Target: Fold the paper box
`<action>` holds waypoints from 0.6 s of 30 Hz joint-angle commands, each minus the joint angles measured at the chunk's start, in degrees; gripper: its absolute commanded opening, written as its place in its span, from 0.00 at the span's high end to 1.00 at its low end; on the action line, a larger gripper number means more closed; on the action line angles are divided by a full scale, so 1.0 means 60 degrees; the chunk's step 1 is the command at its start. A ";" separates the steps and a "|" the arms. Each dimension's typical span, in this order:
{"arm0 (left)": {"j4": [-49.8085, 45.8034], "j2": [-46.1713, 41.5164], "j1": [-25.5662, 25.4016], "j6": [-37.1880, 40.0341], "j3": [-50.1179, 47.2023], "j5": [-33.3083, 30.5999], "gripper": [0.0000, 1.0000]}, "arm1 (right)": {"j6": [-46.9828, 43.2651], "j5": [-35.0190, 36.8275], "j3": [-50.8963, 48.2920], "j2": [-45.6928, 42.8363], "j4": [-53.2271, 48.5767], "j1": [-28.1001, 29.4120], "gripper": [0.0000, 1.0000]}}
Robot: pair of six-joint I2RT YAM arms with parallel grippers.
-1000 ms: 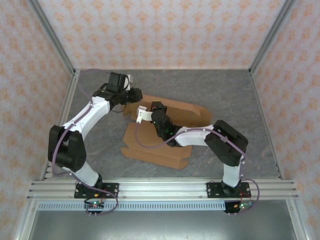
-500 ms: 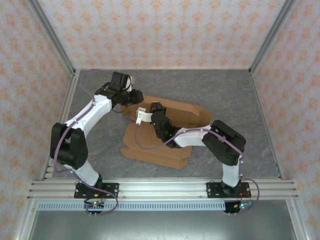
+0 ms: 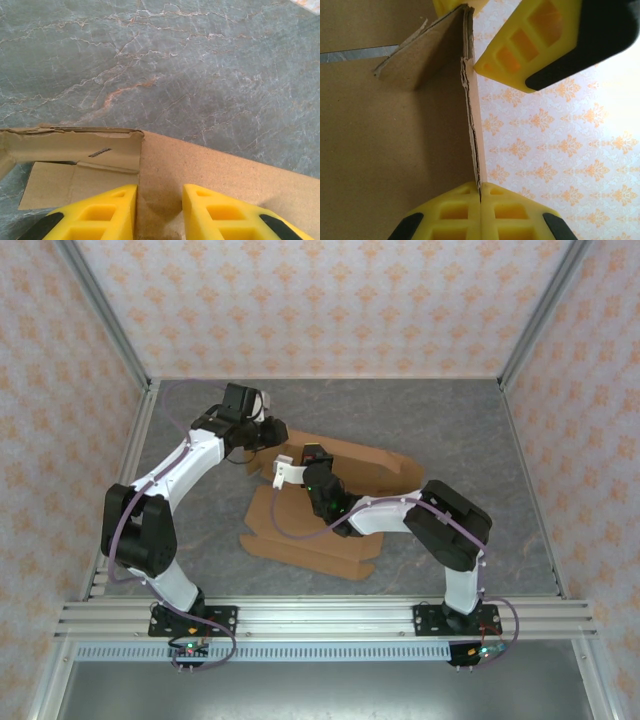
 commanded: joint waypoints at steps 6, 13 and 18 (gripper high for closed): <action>-0.0145 -0.0277 -0.0051 0.0258 0.0013 -0.0751 0.69 | 0.0000 -0.0144 -0.0157 -0.0051 0.0054 0.0178 1.00; 0.0327 -0.0247 -0.0051 -0.0086 -0.0302 -0.0330 0.76 | 0.0028 -0.0154 -0.0157 -0.0065 0.0006 0.0170 1.00; 0.0145 -0.0288 -0.0053 0.0038 -0.0232 -0.0521 0.76 | 0.0029 -0.0118 -0.0172 -0.0067 0.0020 0.0174 1.00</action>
